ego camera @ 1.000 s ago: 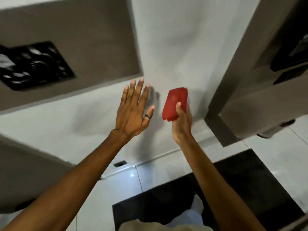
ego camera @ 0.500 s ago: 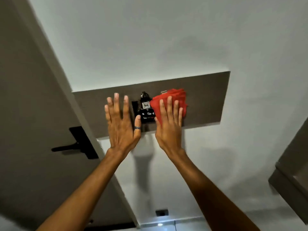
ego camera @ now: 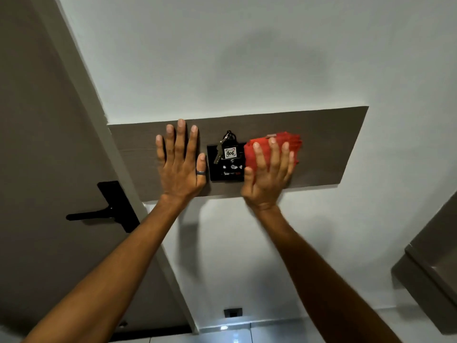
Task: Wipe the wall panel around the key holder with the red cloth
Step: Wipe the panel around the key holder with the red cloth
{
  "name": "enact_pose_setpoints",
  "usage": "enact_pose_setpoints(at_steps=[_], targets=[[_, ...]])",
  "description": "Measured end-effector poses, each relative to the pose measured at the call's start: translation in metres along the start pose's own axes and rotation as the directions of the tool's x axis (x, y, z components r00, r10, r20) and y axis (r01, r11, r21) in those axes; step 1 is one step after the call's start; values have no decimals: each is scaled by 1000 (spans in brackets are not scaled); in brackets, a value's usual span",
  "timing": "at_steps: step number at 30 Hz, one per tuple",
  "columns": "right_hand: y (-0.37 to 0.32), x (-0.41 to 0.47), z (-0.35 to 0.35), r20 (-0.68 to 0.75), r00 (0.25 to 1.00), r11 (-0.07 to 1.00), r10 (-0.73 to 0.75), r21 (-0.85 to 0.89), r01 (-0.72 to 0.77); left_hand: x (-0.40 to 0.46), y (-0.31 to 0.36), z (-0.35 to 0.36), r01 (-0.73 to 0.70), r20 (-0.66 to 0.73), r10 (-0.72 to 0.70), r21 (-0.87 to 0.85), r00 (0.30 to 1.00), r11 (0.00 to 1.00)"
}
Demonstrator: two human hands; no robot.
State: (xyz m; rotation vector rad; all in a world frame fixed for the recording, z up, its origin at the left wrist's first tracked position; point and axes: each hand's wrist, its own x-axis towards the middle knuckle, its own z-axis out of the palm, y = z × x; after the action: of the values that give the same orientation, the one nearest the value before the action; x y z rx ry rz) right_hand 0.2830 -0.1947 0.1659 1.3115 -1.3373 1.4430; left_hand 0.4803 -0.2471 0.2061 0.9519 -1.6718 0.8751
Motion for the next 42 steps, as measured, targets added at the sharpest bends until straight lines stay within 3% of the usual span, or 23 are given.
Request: enact_pose_setpoints(at_steps=[1, 4, 8, 13, 18, 22, 25, 29, 33, 37, 38, 40, 41, 42], targets=[[-7, -6, 0, 9, 1000, 1000, 13, 13, -13, 0, 0, 3, 6, -16, -6, 3, 1000, 1000], [13, 5, -4, 46, 977, 978, -208, 13, 208, -2, 1, 6, -10, -47, 11, 15, 999, 1000], [-12, 10, 6, -38, 996, 997, 76, -4, -76, -3, 3, 10, 17, -59, -16, 17, 998, 1000], [4, -7, -6, 23, 994, 995, -103, 12, 102, -1, 4, 8, 7, -69, -5, 28, 998, 1000], [-5, 17, 5, 9, 998, 998, -69, -8, 69, -1, 6, 5, 21, -47, -20, 18, 999, 1000], [12, -27, -8, 70, 995, 997, -72, 7, 72, -5, 6, 6, 6, -39, -6, 6, 999, 1000], [25, -37, -17, 112, 982, 988, -153, -19, 156, -3, 5, 8, -4, -54, 5, 21, 999, 1000], [10, 6, -4, 32, 992, 993, -121, -9, 121, -5, 4, 10, 4, -70, -2, 33, 998, 999], [21, 23, 0, 15, 965, 965, -263, -17, 263, -7, 3, 14, 19, -85, -17, 20, 996, 1000], [-16, 8, 5, -78, 987, 989, 142, -20, -144, -7, 3, 13, 12, -72, -10, 36, 997, 999], [-20, 7, 5, -75, 991, 993, 113, -14, -114, -6, 3, 13, 10, -74, -7, 39, 997, 999], [-4, 14, 1, -17, 994, 993, -112, -22, 112, -7, 4, 12, 9, -74, -6, 36, 997, 999], [4, 19, 0, -16, 990, 990, -137, -27, 136, -7, 4, 12, 9, -81, -6, 44, 997, 999], [5, 25, 0, -30, 998, 998, -61, -31, 60, -6, 4, 13, 10, -87, -6, 49, 996, 999]])
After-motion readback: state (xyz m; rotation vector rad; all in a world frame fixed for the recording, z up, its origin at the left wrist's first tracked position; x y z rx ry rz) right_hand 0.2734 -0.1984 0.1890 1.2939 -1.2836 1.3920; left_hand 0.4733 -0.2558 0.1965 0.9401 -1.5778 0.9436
